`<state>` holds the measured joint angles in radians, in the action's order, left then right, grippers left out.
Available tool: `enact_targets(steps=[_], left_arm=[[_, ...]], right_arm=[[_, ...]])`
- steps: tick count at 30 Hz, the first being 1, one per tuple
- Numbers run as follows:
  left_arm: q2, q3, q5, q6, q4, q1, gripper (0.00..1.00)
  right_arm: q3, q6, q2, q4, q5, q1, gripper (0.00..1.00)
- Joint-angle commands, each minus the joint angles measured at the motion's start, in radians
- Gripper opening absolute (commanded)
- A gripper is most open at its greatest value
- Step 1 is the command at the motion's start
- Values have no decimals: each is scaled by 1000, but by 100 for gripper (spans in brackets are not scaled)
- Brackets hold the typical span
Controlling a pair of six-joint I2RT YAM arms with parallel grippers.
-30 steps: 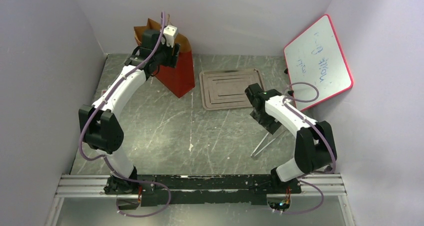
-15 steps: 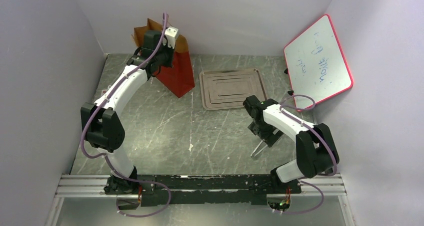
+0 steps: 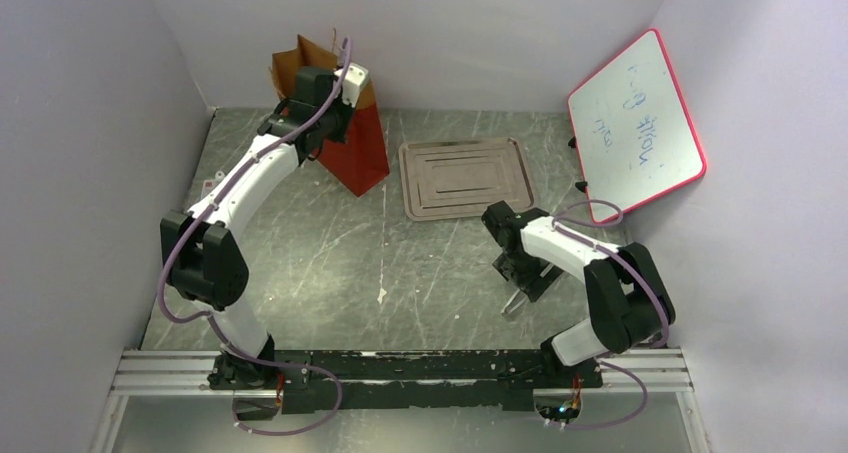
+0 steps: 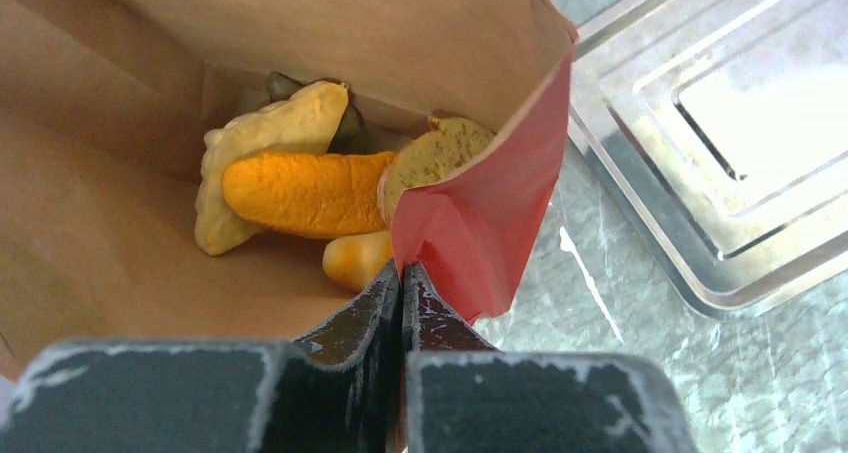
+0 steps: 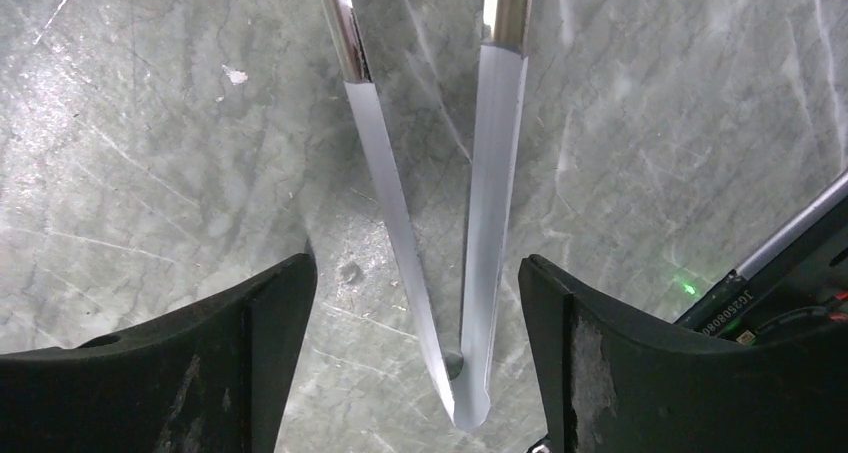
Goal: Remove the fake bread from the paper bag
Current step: Pick up the clamp at the center of the board.
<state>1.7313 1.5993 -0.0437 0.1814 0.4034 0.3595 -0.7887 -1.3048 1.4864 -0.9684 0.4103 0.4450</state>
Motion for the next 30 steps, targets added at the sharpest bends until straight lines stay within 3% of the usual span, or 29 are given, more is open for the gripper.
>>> enact_targets(steps=[1,10,18,26,30], left_arm=[[-15,-20,-62,58,179,54,7],[-111,-136,-92,22,242,110,7],[-168,-197,-140,-15,259,121,7],[-199,-219,-120,2,141,119,7],[-164,-152,-110,20,127,116,7]], right_arm=[[51,-21,21,68,-25,23,78],[106,-49,-4,80,-12,97,51],[105,-138,-22,37,41,260,28],[-47,-237,33,-139,189,460,26],[-106,-275,41,-195,234,527,26]])
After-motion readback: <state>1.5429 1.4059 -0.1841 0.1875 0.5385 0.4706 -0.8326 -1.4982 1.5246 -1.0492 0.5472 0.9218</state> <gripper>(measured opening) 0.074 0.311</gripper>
